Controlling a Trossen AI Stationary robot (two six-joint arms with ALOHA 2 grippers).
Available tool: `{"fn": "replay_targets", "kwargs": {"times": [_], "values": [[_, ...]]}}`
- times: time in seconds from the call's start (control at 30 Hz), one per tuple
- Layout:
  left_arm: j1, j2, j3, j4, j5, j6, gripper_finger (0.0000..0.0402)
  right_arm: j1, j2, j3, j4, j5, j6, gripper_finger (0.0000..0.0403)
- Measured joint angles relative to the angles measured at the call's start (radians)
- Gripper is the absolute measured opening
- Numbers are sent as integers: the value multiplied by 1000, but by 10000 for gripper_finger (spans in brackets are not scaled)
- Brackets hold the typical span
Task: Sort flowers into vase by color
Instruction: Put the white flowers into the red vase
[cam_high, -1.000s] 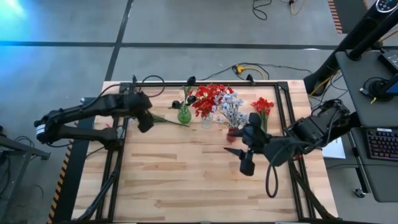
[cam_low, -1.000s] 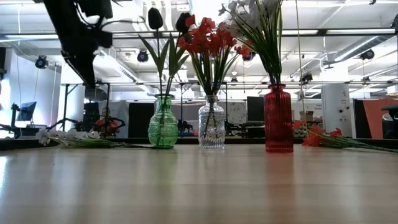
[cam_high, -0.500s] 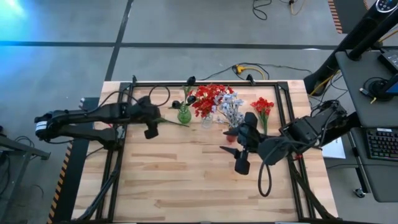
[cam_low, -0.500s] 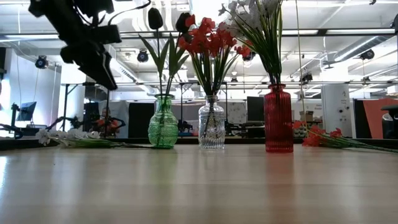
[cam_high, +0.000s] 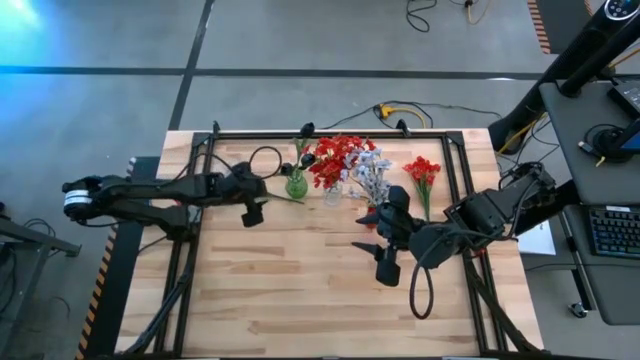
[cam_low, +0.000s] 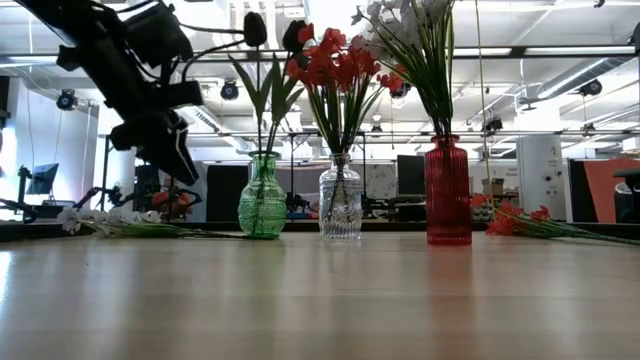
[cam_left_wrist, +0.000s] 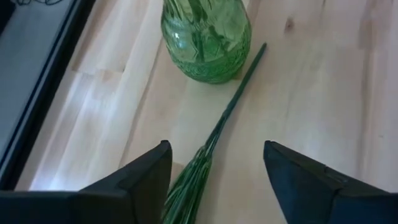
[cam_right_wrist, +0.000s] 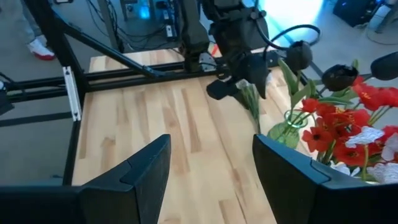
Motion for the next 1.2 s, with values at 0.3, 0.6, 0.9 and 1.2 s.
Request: {"fn": "replay_targets", "kwargs": {"times": [0.3,0.6,0.9,1.2], "values": [[24,109,-4,34,-26,-21,247,13,-1,0,-1,-67,-7,219],[64,82,-23,66,-26,-47,245,45,-1,0,-1,-69,14,219],[98,32,-179,228,-23,-55,245,48,-1,0,-1,-69,38,219],[108,86,-230,388,-23,44,245,48,-1,0,3,-65,45,219]]}}
